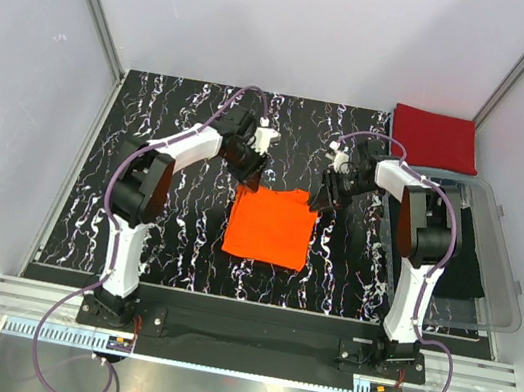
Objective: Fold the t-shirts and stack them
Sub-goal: Fold the tshirt
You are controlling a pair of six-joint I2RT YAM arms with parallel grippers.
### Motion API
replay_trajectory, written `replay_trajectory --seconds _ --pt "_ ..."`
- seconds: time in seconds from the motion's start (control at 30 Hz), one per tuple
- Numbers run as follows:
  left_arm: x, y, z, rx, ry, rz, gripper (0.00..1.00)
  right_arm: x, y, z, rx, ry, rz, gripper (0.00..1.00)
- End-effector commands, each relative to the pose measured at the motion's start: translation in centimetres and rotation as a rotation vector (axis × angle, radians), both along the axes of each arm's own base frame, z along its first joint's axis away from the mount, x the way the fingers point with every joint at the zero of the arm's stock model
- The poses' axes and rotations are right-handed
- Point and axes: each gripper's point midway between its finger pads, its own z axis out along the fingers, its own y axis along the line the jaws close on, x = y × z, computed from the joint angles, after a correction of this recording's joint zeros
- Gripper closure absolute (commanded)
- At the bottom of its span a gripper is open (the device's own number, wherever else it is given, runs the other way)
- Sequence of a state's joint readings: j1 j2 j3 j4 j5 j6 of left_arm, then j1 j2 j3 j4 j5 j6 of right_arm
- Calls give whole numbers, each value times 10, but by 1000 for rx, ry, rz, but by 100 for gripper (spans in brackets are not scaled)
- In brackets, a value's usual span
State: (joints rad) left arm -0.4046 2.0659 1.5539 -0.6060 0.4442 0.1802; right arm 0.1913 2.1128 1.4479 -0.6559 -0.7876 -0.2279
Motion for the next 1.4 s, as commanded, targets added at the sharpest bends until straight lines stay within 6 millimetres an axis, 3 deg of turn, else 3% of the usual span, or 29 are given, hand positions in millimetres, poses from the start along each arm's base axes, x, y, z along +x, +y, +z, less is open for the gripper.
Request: replay_trajectory --seconds 0.0,0.07,0.1,0.17,0.2,0.33,0.47,0.63,0.73,0.9,1.2,1.3,1.37 --pt "14 -7 7 -14 -48 -23 53 12 4 10 27 -34 8 61" --pt "13 -8 7 -23 -41 -24 58 14 4 12 23 -41 3 67" --pt "12 -11 7 -31 -35 -26 71 16 4 14 24 -47 0 76" --pt "13 -11 11 -37 -39 -20 88 19 5 22 26 -63 -7 87" --pt "13 -10 13 -31 -44 -13 100 21 5 25 25 -73 -11 97" --pt "15 -7 33 -28 -78 34 100 21 11 47 24 -114 -15 100" --pt "15 -5 71 -33 -141 121 100 10 33 72 10 -191 23 100" --pt "25 24 92 52 -214 347 100 29 55 95 69 -270 -23 100" --pt "28 42 105 70 -242 465 100 39 53 94 46 -283 -50 100" --pt "38 69 92 100 -217 571 100 51 59 92 62 -282 -59 100" --pt "72 112 92 112 -267 720 100 85 79 104 101 -343 -54 99" --pt "85 126 80 97 -262 761 100 103 88 98 126 -329 -96 98" --pt "94 135 59 89 -220 779 100 117 95 86 141 -293 -124 94"
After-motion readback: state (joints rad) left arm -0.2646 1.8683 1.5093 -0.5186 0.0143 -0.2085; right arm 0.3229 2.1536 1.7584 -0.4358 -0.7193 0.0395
